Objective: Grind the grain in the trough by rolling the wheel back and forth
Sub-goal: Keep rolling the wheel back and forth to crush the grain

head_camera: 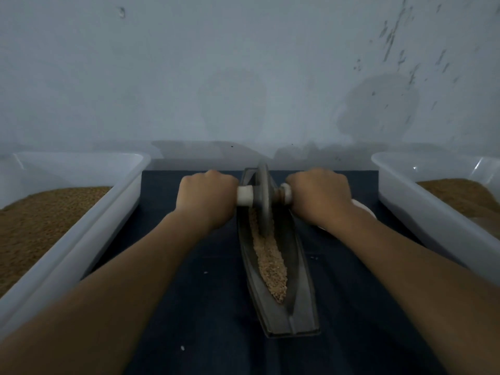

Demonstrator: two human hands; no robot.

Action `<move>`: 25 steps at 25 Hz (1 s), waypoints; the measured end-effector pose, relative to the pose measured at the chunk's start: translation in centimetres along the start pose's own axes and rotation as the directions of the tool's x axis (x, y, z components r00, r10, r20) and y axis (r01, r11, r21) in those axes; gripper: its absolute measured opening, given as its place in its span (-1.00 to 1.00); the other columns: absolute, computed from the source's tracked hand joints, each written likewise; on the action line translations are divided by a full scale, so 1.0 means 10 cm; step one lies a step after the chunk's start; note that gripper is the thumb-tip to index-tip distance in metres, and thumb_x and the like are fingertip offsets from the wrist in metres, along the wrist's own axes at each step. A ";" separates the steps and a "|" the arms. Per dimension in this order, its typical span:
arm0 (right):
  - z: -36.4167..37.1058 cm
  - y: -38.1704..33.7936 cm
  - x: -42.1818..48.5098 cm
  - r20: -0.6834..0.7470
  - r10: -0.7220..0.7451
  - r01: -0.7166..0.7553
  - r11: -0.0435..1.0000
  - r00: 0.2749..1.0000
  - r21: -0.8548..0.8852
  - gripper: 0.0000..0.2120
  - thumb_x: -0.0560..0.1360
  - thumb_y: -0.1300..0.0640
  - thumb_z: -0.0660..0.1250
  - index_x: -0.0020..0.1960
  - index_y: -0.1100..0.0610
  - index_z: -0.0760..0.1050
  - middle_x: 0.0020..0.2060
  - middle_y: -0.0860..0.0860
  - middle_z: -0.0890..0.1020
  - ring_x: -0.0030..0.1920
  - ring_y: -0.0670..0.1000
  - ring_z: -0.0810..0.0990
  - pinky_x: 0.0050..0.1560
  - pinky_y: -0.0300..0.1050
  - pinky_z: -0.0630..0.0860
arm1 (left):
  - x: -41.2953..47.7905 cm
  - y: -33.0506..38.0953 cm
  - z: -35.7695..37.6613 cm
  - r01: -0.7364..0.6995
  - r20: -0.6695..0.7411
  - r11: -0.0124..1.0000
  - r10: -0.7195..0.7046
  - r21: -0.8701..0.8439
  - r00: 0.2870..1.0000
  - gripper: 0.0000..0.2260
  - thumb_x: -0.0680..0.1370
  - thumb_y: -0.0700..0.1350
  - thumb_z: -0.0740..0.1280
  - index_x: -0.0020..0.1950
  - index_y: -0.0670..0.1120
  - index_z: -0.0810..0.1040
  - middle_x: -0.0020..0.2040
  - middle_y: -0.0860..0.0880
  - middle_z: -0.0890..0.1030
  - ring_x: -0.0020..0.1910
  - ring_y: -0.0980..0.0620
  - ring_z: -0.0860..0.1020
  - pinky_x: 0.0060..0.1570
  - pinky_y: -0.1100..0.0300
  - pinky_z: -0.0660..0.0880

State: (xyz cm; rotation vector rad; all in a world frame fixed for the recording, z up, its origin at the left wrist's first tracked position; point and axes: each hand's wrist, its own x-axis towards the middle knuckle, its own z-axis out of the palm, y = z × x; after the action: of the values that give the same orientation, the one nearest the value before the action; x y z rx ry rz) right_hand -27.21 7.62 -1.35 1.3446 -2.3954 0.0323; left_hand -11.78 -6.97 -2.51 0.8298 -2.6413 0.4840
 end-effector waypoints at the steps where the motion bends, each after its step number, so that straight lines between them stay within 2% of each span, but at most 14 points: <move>1: 0.01 0.00 0.08 0.004 -0.004 0.004 1.000 1.000 0.001 -0.81 0.50 -0.02 0.35 -0.22 -0.06 0.37 -0.18 0.01 0.59 -0.23 0.09 0.46 -0.22 -0.06 0.36 | 0.06 -0.01 -0.01 0.011 0.028 1.000 -0.011 -0.012 1.000 -0.88 0.51 -0.06 0.32 0.03 0.08 0.56 -0.24 0.03 0.41 -0.29 -0.04 0.40 -0.29 0.07 0.34; 3: -0.02 0.01 0.03 -0.014 -0.040 0.040 0.999 0.999 -0.010 -0.80 0.50 0.00 0.34 -0.23 -0.07 0.35 -0.22 0.00 0.55 -0.21 0.11 0.51 -0.23 -0.06 0.35 | -0.02 -0.01 -0.06 0.013 0.064 0.999 -0.011 -0.029 0.998 -0.87 0.50 -0.06 0.33 0.03 0.08 0.55 -0.23 0.03 0.41 -0.29 -0.04 0.40 -0.29 0.07 0.35; 5: -0.07 0.01 -0.25 -0.044 -0.076 0.074 0.997 0.996 -0.037 -0.78 0.45 0.01 0.38 -0.24 -0.06 0.33 -0.34 -0.06 0.40 -0.30 0.08 0.46 -0.33 -0.12 0.27 | -0.27 -0.02 -0.10 -0.026 0.044 0.999 0.027 -0.022 0.999 -0.90 0.48 -0.02 0.35 -0.01 0.10 0.53 -0.28 0.06 0.36 -0.33 -0.01 0.37 -0.33 0.09 0.32; 7: -0.10 0.05 -0.59 -0.039 -0.060 0.059 0.998 0.997 -0.038 -0.71 0.39 -0.01 0.40 -0.31 -0.04 0.28 -0.37 -0.10 0.36 -0.40 -0.05 0.35 -0.43 -0.18 0.14 | -0.52 0.00 -0.18 -0.095 -0.028 0.995 0.096 0.037 0.995 -0.87 0.43 0.04 0.40 -0.10 0.12 0.47 -0.36 0.09 0.25 -0.43 0.05 0.26 -0.44 0.15 0.20; 9: -0.10 0.10 -0.81 -0.034 -0.039 0.038 0.999 0.999 -0.019 -0.66 0.35 -0.04 0.37 -0.34 -0.07 0.19 -0.38 -0.09 0.40 -0.41 -0.11 0.32 -0.46 -0.19 0.06 | -0.62 0.02 -0.26 -0.171 -0.093 0.980 0.180 0.097 0.979 -0.80 0.36 0.07 0.46 -0.17 0.13 0.45 -0.41 0.09 0.16 -0.50 0.09 0.11 -0.50 0.21 0.01; 10: -0.08 0.11 -0.83 -0.032 -0.028 0.028 1.000 0.999 -0.014 -0.67 0.34 -0.06 0.35 -0.34 -0.09 0.17 -0.37 -0.09 0.42 -0.40 -0.11 0.33 -0.46 -0.19 0.06 | -0.60 0.03 -0.29 -0.179 -0.106 0.976 0.192 0.120 0.976 -0.81 0.35 0.06 0.47 -0.17 0.12 0.47 -0.42 0.08 0.14 -0.51 0.09 0.09 -0.50 0.21 -0.02; 13: 0.02 0.08 -0.55 -0.008 0.017 -0.016 0.999 1.000 0.051 -0.70 0.40 -0.01 0.37 -0.31 -0.09 0.23 -0.32 -0.10 0.47 -0.34 -0.04 0.41 -0.43 -0.17 0.14 | -0.37 0.07 -0.17 -0.107 -0.049 0.986 0.114 0.125 0.992 -0.90 0.45 0.00 0.39 -0.08 0.09 0.51 -0.37 0.06 0.26 -0.45 0.04 0.24 -0.46 0.15 0.15; 15: 0.10 0.04 -0.26 -0.032 0.033 -0.031 0.997 0.999 0.065 -0.74 0.43 0.02 0.38 -0.27 -0.07 0.29 -0.29 -0.07 0.48 -0.29 0.05 0.44 -0.32 -0.12 0.27 | -0.13 0.07 -0.12 -0.053 -0.016 0.991 0.055 0.119 0.998 -0.92 0.50 -0.03 0.35 -0.02 0.05 0.53 -0.30 0.03 0.38 -0.36 -0.02 0.38 -0.36 0.10 0.28; 17: 0.14 0.05 -0.08 -0.037 0.043 -0.040 0.995 0.998 0.090 -0.79 0.45 0.02 0.38 -0.22 -0.08 0.33 -0.27 -0.05 0.46 -0.22 0.10 0.49 -0.23 -0.06 0.34 | 0.03 0.05 -0.14 -0.052 -0.006 0.991 0.053 0.123 0.999 -0.89 0.52 -0.05 0.33 0.03 0.03 0.57 -0.19 -0.01 0.53 -0.25 -0.07 0.53 -0.32 0.08 0.33; 19: 0.14 0.07 -0.14 -0.021 0.031 -0.028 0.993 0.999 0.112 -0.79 0.45 0.01 0.38 -0.22 -0.08 0.33 -0.28 -0.06 0.43 -0.18 0.12 0.56 -0.23 -0.05 0.36 | 0.02 0.07 -0.19 -0.078 -0.001 0.986 0.079 0.149 0.997 -0.88 0.52 -0.05 0.34 0.05 0.04 0.57 -0.12 -0.02 0.57 -0.19 -0.08 0.57 -0.32 0.08 0.34; 22: 0.06 0.10 -0.45 -0.004 -0.021 0.021 0.996 1.000 0.088 -0.74 0.44 -0.02 0.37 -0.25 -0.08 0.27 -0.27 -0.08 0.48 -0.25 0.05 0.51 -0.35 -0.10 0.31 | -0.29 0.07 -0.26 -0.110 0.009 0.987 0.110 0.118 0.994 -0.90 0.49 -0.02 0.36 0.00 0.07 0.53 -0.27 0.03 0.42 -0.33 -0.03 0.42 -0.37 0.10 0.29; 25: -0.03 0.12 -0.76 -0.042 -0.053 0.055 0.997 0.998 0.046 -0.66 0.37 -0.01 0.36 -0.34 -0.06 0.17 -0.34 -0.09 0.45 -0.36 -0.04 0.43 -0.46 -0.16 0.19 | -0.62 0.04 -0.28 -0.154 -0.087 0.983 0.163 0.104 0.983 -0.85 0.41 0.01 0.42 -0.14 0.11 0.46 -0.40 0.08 0.20 -0.48 0.05 0.20 -0.49 0.19 0.05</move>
State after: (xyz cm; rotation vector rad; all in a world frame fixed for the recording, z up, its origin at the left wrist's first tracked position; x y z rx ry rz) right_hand -24.55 14.53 -3.52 1.4162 -2.3372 0.1013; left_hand -6.67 -2.49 -2.60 0.6093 -2.6247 0.6798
